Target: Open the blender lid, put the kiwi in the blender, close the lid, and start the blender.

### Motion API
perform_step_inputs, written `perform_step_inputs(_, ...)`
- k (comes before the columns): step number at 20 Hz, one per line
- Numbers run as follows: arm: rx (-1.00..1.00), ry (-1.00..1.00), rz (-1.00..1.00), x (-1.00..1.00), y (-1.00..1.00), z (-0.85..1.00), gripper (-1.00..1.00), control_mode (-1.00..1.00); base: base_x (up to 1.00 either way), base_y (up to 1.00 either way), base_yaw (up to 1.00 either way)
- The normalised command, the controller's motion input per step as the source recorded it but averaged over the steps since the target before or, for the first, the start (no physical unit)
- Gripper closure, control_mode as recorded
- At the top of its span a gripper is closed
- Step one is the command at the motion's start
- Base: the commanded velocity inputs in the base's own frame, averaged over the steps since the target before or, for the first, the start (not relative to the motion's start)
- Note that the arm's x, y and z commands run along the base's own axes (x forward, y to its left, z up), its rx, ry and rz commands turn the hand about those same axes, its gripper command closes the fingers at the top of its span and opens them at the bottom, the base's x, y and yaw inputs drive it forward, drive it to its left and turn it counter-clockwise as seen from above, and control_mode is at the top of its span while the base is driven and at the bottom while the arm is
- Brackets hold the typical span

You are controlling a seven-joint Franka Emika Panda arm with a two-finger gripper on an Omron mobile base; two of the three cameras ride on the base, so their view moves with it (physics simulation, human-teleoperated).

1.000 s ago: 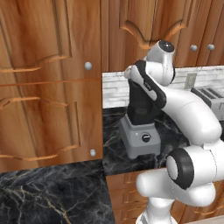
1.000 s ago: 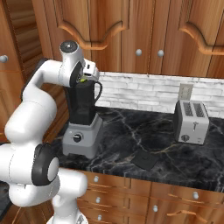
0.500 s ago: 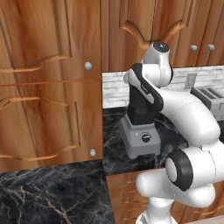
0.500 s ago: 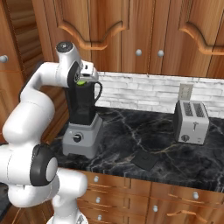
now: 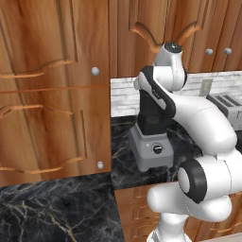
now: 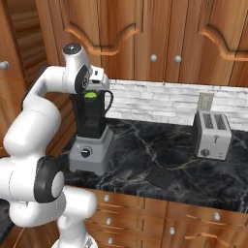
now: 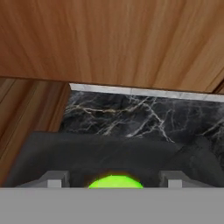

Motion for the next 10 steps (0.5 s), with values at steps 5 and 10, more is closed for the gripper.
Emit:
perform_step_inputs(5,0.0,0.0,0.0,0.0,0.0,0.06,-1.0,-1.0,0.0,0.0,0.0)
perform_step_inputs(10,0.0,-0.09,0.0,-0.3,-0.1,0.61,-1.0,-1.0,0.0,0.0,0.0)
